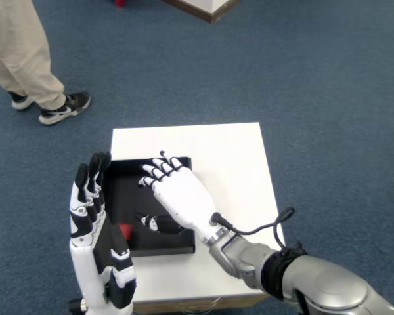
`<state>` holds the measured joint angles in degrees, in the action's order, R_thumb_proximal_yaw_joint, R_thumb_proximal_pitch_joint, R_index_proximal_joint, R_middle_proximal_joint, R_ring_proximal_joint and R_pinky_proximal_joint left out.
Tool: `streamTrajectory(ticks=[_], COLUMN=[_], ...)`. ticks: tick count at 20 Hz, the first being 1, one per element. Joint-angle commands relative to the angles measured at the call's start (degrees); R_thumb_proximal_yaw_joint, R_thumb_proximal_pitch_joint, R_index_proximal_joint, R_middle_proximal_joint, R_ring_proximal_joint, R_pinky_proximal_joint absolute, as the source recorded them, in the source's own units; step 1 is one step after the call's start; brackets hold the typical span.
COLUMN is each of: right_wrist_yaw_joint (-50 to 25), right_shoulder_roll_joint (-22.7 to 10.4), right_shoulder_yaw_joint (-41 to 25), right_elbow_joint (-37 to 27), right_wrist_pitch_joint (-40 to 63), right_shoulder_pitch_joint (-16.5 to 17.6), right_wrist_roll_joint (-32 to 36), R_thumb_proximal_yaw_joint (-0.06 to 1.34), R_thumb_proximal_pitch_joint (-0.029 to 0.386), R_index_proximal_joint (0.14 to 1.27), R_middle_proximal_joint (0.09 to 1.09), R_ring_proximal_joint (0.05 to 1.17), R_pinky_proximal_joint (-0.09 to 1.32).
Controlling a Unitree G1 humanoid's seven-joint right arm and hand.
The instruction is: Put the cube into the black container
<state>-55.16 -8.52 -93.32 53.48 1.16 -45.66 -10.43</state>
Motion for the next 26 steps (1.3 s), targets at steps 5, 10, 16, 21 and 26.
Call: streamTrajectory(ticks=[5, 10, 16, 21, 26], right_wrist_yaw_joint=[-0.12, -10.19, -15.09, -16.56, -16.26], right_shoulder_roll_joint=[0.23, -0.81, -12.09, -24.04, -24.77], right_shoulder_yaw_joint=[6.29, 14.04, 26.40, 27.81, 27.71], right_elbow_joint=[0.51, -1.19, -10.09, -14.27, -7.65], right_wrist_pitch_joint=[0.70, 13.71, 53.74, 69.98, 78.92], right_shoulder_pitch_joint=[-0.80, 1.70, 10.52, 17.68, 20.14], right_wrist_roll_joint=[-5.65, -0.27, 17.10, 17.32, 21.37], R_thumb_proximal_yaw_joint=[0.61, 0.61, 0.64, 0.24, 0.14], R_thumb_proximal_pitch_joint=[0.052, 0.060, 0.187, 0.259, 0.242], R_index_proximal_joint=[0.63, 0.62, 0.59, 0.38, 0.35], R_middle_proximal_joint=[0.25, 0.28, 0.37, 0.31, 0.28], R_ring_proximal_joint=[0.22, 0.25, 0.34, 0.33, 0.30], R_pinky_proximal_joint=[0.11, 0.14, 0.31, 0.29, 0.22])
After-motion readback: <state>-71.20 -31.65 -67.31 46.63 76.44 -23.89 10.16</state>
